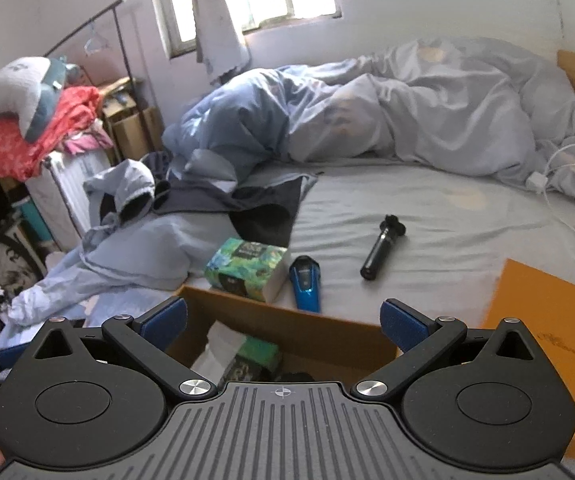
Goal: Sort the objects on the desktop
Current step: 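Withdraw the left tool and move the right tool toward the blue shaver, then lower the right tool over the blue Philips shaver and close on it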
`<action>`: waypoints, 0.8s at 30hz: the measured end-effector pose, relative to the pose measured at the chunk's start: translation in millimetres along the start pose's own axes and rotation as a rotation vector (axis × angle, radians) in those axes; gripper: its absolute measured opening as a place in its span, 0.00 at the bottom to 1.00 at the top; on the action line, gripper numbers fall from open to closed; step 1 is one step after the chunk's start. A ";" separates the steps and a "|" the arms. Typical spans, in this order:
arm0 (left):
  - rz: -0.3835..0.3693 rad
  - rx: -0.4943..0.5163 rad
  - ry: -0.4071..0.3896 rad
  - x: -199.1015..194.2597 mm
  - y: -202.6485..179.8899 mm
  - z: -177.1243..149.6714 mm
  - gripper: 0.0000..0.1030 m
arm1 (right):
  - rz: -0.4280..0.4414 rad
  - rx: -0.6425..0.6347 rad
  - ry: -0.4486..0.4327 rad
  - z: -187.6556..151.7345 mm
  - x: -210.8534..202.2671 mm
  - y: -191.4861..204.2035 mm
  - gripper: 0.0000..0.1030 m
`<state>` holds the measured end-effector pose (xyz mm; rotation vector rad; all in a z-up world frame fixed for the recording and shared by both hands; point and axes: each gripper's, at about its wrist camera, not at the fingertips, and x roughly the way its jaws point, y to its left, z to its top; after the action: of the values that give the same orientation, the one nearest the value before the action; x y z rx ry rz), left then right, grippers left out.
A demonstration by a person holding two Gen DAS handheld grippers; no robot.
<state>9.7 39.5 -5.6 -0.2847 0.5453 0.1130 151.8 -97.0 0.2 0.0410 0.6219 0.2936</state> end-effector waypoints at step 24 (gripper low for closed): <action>0.278 -0.126 0.062 28.8 58.0 16.8 1.00 | -0.001 -0.098 0.288 39.0 194.5 0.7 0.93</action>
<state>32.1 100.7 -20.7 -0.3352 0.6387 0.4097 324.5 -39.2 -78.4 -0.0976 0.8921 0.3318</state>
